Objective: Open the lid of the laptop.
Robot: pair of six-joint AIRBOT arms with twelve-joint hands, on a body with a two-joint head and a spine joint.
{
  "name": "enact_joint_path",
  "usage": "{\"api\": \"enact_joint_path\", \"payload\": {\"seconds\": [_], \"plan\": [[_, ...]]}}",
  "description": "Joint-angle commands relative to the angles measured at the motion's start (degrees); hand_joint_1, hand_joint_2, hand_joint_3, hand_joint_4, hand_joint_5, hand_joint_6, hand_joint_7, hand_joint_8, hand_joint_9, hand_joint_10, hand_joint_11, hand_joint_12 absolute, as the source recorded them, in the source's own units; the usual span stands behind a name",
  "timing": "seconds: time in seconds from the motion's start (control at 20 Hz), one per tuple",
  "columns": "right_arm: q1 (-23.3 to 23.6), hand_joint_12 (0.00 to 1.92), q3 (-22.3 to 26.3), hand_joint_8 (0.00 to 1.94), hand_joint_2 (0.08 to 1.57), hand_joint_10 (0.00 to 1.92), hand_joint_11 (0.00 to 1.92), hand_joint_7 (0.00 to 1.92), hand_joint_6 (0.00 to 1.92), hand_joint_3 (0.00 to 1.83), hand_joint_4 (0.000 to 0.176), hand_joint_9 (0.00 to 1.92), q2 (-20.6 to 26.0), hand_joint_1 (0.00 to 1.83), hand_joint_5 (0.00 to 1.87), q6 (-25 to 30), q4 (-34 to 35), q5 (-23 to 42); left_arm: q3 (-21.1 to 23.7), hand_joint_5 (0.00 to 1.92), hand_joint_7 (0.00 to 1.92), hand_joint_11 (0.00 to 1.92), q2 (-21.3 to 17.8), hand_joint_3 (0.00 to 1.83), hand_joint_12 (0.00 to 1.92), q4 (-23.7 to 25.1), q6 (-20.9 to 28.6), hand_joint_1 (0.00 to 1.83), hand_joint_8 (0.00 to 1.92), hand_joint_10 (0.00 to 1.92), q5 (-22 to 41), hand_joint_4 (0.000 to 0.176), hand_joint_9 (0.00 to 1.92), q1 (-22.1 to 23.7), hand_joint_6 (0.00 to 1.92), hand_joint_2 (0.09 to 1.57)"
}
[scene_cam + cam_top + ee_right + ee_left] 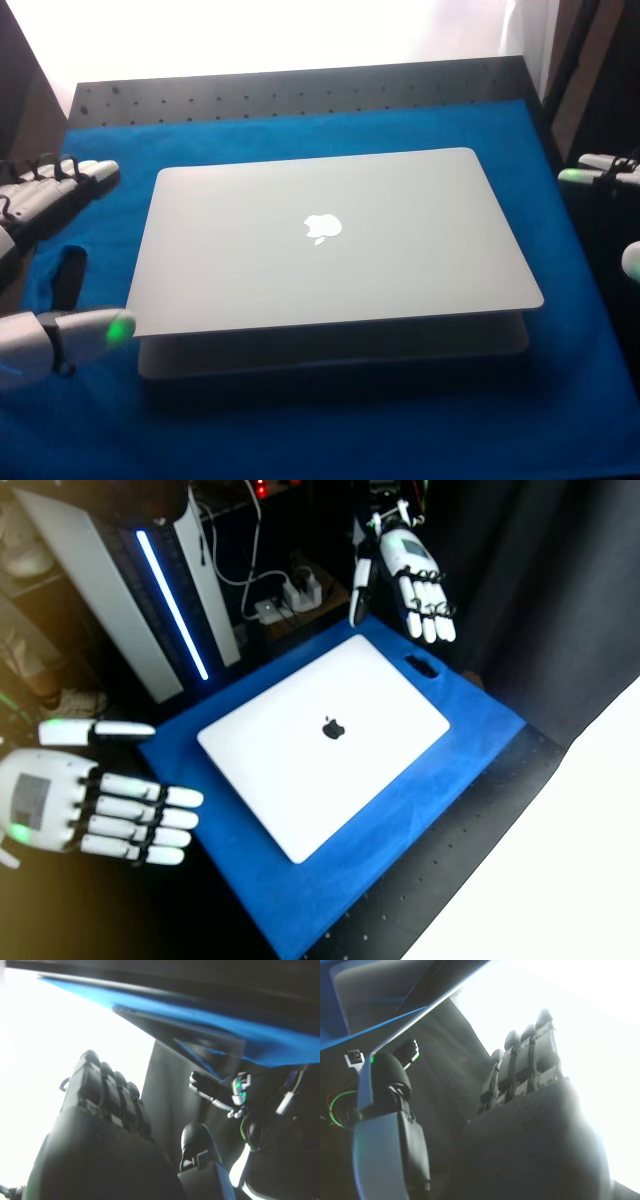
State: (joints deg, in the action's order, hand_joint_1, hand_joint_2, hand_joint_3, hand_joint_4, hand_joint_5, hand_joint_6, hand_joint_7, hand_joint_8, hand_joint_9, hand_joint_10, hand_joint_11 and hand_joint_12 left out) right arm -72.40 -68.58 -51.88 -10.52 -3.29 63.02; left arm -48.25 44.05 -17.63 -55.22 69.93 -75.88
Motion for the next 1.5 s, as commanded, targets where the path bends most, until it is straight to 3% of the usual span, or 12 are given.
{"api": "enact_joint_path", "payload": {"seconds": [0.0,0.05,0.2,0.25,0.3,0.35,0.55,0.7,0.95,1.25,1.45], "plan": [[0.9,0.17,-0.4,0.01,1.40,0.00,0.02,0.07,0.00,0.00,0.048,0.03,0.2,0.00,0.17,0.4,1.2,5.9,-0.5,0.02,0.00,0.00,0.0,0.06,0.00,1.0,0.3,0.46,0.00,0.00,5.1,0.000,0.00,0.9,0.01,1.11],[1.1,0.08,-0.5,0.00,1.38,0.00,0.00,0.07,0.00,0.00,0.065,0.00,0.2,0.00,0.17,0.4,0.8,5.4,-0.6,0.00,0.00,0.00,0.0,0.03,0.00,1.7,0.3,0.55,0.00,0.00,4.4,0.000,0.00,1.4,0.00,1.05],[2.2,0.06,-0.9,0.00,1.37,0.00,0.06,0.04,0.00,0.00,0.076,0.00,0.6,0.00,0.14,0.4,-2.3,1.7,-1.4,0.00,0.00,0.00,0.0,0.00,0.00,5.3,0.3,0.63,0.00,0.00,0.8,0.000,0.00,4.7,0.00,0.94],[2.6,0.04,-0.9,0.00,1.37,0.00,0.03,0.01,0.00,0.00,0.055,0.00,0.8,0.00,0.08,0.5,-3.7,0.5,-1.6,0.00,0.00,0.00,0.0,0.00,0.00,6.6,0.3,0.62,0.00,0.00,-0.4,0.000,0.00,5.8,0.00,0.92],[3.1,0.03,-0.9,0.00,1.38,0.00,0.00,0.00,0.00,0.00,0.018,0.00,1.0,0.00,0.06,0.6,-5.1,-0.8,-1.7,0.00,0.00,0.00,0.1,0.00,0.00,7.7,0.3,0.61,0.00,0.00,-1.5,0.000,0.00,6.8,0.00,0.90],[4.0,0.01,-0.9,0.00,1.40,0.00,0.00,0.00,0.00,0.01,0.000,0.00,1.3,0.00,0.02,0.7,-7.6,-2.8,-2.0,0.00,0.00,0.00,0.2,0.00,0.00,9.0,0.3,0.60,0.00,0.00,-2.8,0.000,0.00,7.8,0.00,0.90],[5.8,0.00,-0.9,0.00,1.37,0.00,0.00,0.00,0.00,0.00,0.000,0.00,1.6,0.00,0.00,0.9,-12.5,-6.5,-2.6,0.00,0.00,0.00,0.5,0.00,0.00,11.3,0.3,0.41,0.00,0.00,-5.8,0.000,0.00,9.7,0.00,0.90],[6.4,0.00,-0.9,0.00,1.33,0.00,0.00,0.00,0.00,0.00,0.000,0.00,1.6,0.00,0.00,0.9,-15.0,-8.2,-3.0,0.00,0.00,0.00,1.1,0.01,0.00,11.7,0.5,0.38,0.00,0.00,-6.9,0.000,0.00,10.2,0.00,0.91],[10.1,0.00,-0.8,0.00,1.32,0.00,0.00,0.00,0.00,0.00,0.000,0.00,1.6,0.00,0.00,0.9,-22.9,-13.2,-4.2,0.00,0.00,0.00,2.6,0.00,0.00,13.6,2.8,0.45,0.00,0.00,-9.8,0.000,0.00,10.7,0.00,0.91],[11.0,0.00,-0.8,0.00,1.34,0.00,0.00,0.00,0.00,0.00,0.000,0.00,1.6,0.00,0.00,0.9,-27.4,-16.3,-4.7,0.00,0.00,0.00,3.7,0.00,0.00,14.3,2.8,0.56,0.00,0.00,-12.3,0.000,0.00,11.7,0.00,0.93],[16.4,0.00,-0.1,0.00,1.36,0.00,0.00,0.00,0.00,0.01,0.000,0.00,1.6,0.00,0.00,0.9,-35.6,-19.8,-4.8,0.00,0.00,0.00,4.0,0.00,0.00,14.4,3.0,0.61,0.00,0.00,-12.6,0.000,0.00,11.7,0.00,0.93]]}}
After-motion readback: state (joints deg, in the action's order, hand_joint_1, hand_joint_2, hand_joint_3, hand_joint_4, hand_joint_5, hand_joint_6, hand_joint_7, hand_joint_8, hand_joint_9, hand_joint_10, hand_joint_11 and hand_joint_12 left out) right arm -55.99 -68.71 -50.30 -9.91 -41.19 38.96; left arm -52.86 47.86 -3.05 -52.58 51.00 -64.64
